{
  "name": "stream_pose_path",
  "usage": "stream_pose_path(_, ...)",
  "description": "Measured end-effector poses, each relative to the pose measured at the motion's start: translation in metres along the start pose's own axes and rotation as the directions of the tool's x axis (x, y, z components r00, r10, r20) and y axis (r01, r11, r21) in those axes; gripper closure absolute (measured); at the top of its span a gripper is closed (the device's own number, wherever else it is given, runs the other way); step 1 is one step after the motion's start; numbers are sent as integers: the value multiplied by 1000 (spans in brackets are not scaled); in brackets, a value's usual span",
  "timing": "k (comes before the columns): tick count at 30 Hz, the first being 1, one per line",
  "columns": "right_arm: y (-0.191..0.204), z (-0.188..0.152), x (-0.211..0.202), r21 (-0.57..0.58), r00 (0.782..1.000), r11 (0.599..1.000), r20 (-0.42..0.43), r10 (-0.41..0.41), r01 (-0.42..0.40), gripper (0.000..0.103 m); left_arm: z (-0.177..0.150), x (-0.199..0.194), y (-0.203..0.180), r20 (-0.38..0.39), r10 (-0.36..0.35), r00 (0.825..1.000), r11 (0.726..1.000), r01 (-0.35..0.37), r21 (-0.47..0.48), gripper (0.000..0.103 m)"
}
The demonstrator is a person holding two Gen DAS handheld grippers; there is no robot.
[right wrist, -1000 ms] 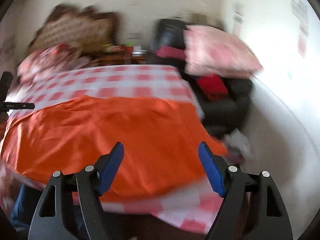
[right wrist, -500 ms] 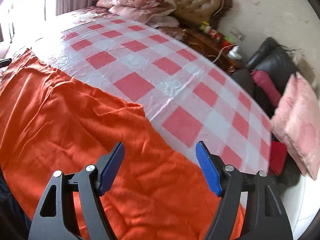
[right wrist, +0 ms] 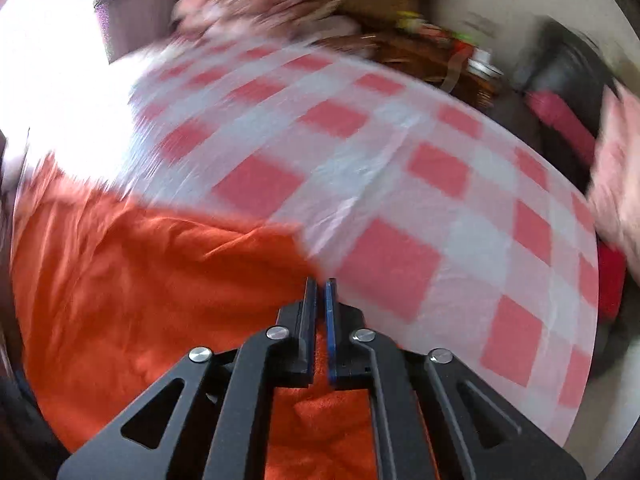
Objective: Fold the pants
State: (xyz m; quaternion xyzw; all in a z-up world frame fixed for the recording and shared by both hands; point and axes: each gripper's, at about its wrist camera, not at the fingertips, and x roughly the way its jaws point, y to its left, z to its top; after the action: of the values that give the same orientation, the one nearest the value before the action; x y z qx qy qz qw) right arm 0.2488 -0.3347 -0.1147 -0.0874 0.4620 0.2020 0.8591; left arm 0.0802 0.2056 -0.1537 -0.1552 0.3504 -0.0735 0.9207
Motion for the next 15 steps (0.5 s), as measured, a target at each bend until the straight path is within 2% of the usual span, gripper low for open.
stream_pose_path(3,-7,-1,0,37,1000,999,2,-27,27,102,1,-1,-1,7,-1,1000,1000,1,0,65)
stream_pose_path(5,-9,-4,-10,60,999,998,27,20,-22,98,1,-4,-1,12,4,1000,1000,-4,3,64)
stream_pose_path(8,-7,-9,-24,35,998,999,56,33,-35,77,2,-6,4,16,3,1000,1000,-3,-11,58)
stream_pose_path(10,1,-19,-31,-33,998,999,62,-27,29,25,1,-7,10,15,8,1000,1000,-8,-23,58)
stream_pose_path(11,2,-25,-33,-66,994,994,68,-84,89,20,1,-8,13,16,5,1000,999,-4,-32,58)
stream_pose_path(15,-13,-38,-24,-84,975,971,30,-220,222,21,1,-10,29,26,7,1000,996,-4,-85,58)
